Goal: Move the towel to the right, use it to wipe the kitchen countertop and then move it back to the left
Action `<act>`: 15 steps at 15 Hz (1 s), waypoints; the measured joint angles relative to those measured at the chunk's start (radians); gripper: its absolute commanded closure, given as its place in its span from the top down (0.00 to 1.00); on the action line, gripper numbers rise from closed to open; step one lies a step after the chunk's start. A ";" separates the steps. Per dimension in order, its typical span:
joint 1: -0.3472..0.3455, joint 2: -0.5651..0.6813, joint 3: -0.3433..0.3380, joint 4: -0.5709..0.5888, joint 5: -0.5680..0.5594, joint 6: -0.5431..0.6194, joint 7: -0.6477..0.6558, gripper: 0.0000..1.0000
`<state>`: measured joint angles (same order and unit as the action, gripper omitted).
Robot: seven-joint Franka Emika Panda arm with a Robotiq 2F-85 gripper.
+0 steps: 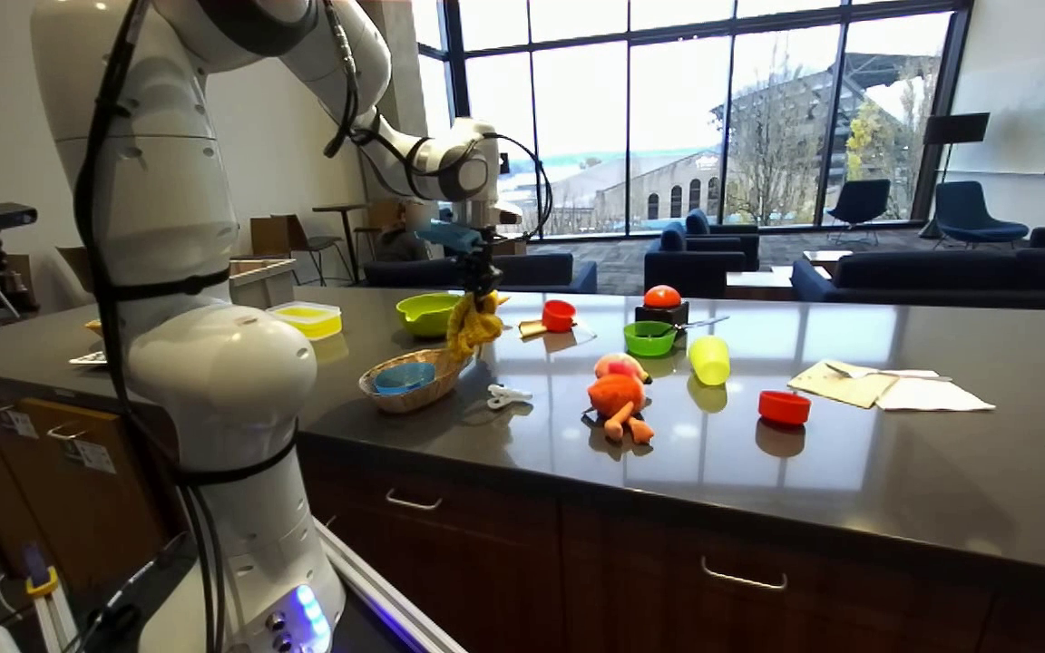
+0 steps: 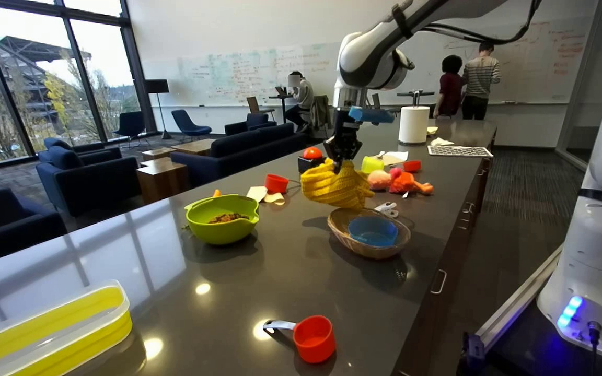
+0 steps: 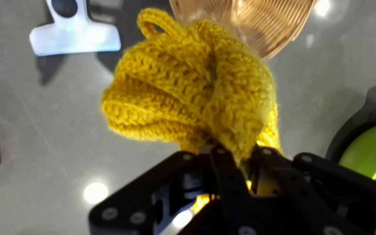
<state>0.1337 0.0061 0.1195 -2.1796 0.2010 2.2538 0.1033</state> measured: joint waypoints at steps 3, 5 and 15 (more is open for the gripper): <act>0.043 0.026 0.049 -0.037 -0.013 -0.074 -0.015 0.03; 0.076 0.051 0.081 -0.048 -0.042 -0.095 -0.011 0.03; 0.123 0.065 0.130 -0.038 -0.102 -0.172 -0.048 0.03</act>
<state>0.2569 0.0714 0.2496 -2.2172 0.0987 2.0821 0.0552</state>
